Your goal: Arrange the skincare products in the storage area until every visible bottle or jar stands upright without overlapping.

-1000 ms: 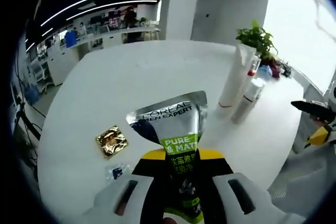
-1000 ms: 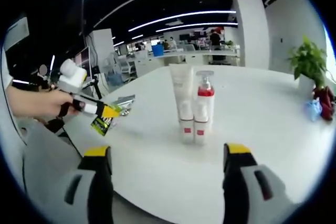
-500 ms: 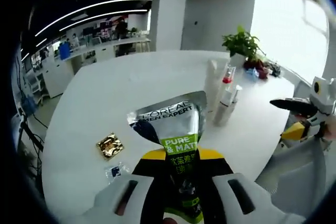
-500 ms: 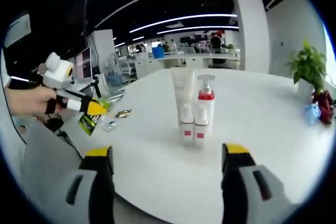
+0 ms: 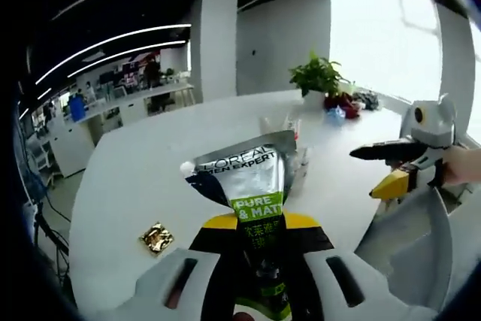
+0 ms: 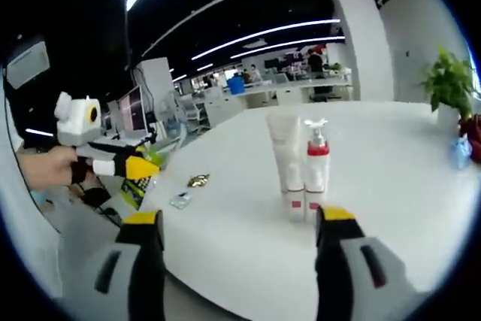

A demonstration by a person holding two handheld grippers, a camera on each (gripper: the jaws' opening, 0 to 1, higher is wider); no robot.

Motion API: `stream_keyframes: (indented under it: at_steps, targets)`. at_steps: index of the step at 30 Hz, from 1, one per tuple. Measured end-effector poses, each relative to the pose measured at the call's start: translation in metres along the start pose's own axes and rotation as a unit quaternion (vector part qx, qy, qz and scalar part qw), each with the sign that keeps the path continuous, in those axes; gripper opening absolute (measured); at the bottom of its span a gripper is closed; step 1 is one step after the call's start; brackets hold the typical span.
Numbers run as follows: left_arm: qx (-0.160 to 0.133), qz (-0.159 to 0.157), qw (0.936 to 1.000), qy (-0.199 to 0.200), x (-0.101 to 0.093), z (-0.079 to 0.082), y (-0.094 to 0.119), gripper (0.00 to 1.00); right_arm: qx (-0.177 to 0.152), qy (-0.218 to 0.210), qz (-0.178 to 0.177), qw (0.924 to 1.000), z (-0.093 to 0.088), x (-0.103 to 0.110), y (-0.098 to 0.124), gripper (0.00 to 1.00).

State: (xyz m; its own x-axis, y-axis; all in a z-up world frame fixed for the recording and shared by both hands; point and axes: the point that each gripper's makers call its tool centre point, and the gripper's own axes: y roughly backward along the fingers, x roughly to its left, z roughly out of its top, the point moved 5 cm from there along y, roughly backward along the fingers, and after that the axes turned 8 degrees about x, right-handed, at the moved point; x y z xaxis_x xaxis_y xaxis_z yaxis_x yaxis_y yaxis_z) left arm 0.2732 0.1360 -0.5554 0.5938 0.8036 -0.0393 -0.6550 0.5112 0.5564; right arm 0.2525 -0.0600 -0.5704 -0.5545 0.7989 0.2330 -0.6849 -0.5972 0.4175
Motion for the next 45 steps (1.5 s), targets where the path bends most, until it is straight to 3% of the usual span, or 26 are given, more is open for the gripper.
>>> stream_keyframes:
  at_steps: [6, 9, 14, 17, 22, 27, 29, 34, 39, 45]
  targets:
    - [-0.019, -0.022, 0.9989, -0.037, -0.014, 0.010, 0.006, 0.15, -0.047, -0.050, 0.097, 0.9929, 0.027, 0.034, -0.009, 0.64]
    - [-0.028, -0.025, 0.9978, -0.054, -0.019, 0.018, 0.009, 0.15, -0.064, -0.077, 0.122, 0.9875, 0.037, 0.040, -0.012, 0.56]
    - [-0.042, -0.028, 0.9934, -0.103, -0.029, 0.033, 0.016, 0.15, -0.096, -0.115, 0.154, 0.9766, 0.058, 0.047, -0.014, 0.57]
    - [-0.056, -0.038, 0.9915, -0.111, -0.036, 0.043, 0.021, 0.15, -0.123, -0.155, 0.172, 0.9650, 0.072, 0.048, -0.015, 0.59]
    - [-0.077, -0.052, 0.9868, -0.132, -0.050, 0.059, 0.025, 0.15, -0.132, -0.169, 0.162, 0.9631, 0.080, 0.045, -0.021, 0.66]
    - [-0.082, -0.049, 0.9843, -0.148, -0.053, 0.062, 0.024, 0.15, -0.138, -0.185, 0.179, 0.9564, 0.083, 0.047, -0.019, 0.33]
    - [-0.079, -0.047, 0.9841, -0.152, -0.052, 0.061, 0.024, 0.15, -0.139, -0.192, 0.189, 0.9530, 0.085, 0.048, -0.018, 0.25]
    - [-0.077, -0.042, 0.9841, -0.154, -0.049, 0.059, 0.023, 0.15, -0.145, -0.199, 0.200, 0.9483, 0.091, 0.051, -0.021, 0.14]
    - [-0.090, -0.054, 0.9866, -0.125, -0.045, 0.062, 0.025, 0.16, -0.155, -0.198, 0.204, 0.9461, 0.098, 0.052, -0.021, 0.11]
    - [-0.092, -0.078, 0.9873, -0.103, -0.044, 0.062, 0.026, 0.30, -0.148, -0.157, 0.209, 0.9538, 0.103, 0.056, -0.017, 0.03]
